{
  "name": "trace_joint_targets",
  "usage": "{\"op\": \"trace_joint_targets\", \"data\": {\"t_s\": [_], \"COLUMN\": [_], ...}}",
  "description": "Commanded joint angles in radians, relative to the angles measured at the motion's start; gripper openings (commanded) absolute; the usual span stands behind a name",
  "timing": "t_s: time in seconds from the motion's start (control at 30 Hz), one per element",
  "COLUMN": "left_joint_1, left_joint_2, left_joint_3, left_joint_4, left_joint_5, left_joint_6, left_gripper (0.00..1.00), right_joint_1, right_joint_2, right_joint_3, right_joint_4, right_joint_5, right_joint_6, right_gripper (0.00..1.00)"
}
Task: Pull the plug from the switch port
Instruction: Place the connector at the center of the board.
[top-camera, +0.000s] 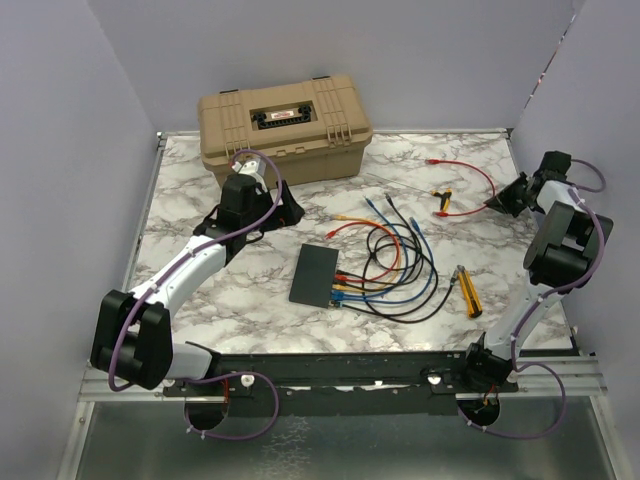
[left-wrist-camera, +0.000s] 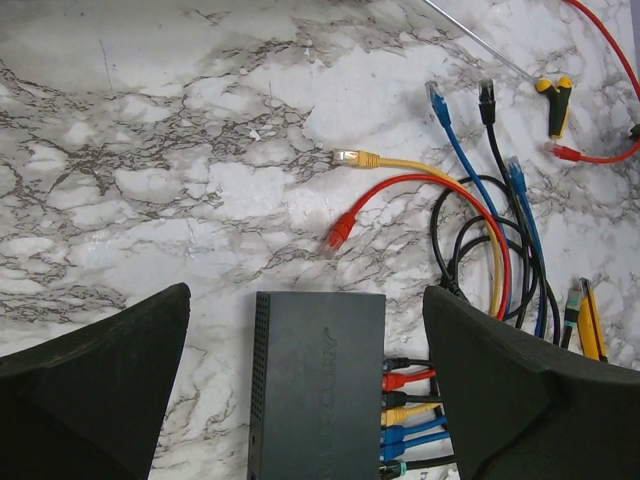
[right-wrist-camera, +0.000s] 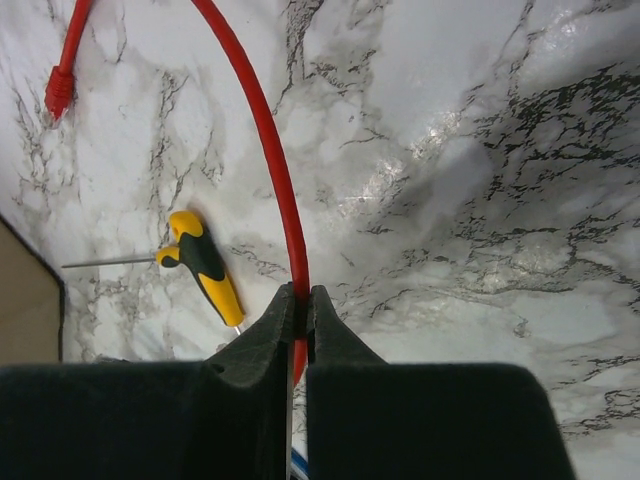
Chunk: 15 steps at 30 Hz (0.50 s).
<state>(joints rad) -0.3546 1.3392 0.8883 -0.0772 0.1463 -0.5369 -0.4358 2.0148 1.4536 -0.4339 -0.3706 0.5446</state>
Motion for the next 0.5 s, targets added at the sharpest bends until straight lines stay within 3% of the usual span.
{"op": "trace_joint_targets", "data": {"t_s": [0.0, 0.17, 0.4, 0.47], "left_joint_1": [0.007, 0.009, 0.009, 0.011], "left_joint_2": [0.009, 0.011, 0.022, 0.029], "left_joint_3": [0.005, 0.003, 0.005, 0.007], "left_joint_4": [-0.005, -0.007, -0.01, -0.009], "left_joint_5": [0.041, 0.05, 0.057, 0.06], "left_joint_6": [-0.006, -0.003, -0.005, -0.006], "left_gripper": [0.99, 0.99, 0.99, 0.99], "right_joint_1": [-0.012, -0.012, -0.013, -0.013], "right_joint_2": [0.032, 0.019, -0.032, -0.054], "right_joint_3": [0.005, -0.002, 0.021, 0.028], "right_joint_4": [0.014, 0.004, -0.043, -0.05], "right_joint_5": [0.029, 0.041, 0.082, 0.081], "right_joint_6": [-0.044, -0.064, -0.102, -0.116], "right_gripper": [0.07, 0.21, 0.55, 0.59]}}
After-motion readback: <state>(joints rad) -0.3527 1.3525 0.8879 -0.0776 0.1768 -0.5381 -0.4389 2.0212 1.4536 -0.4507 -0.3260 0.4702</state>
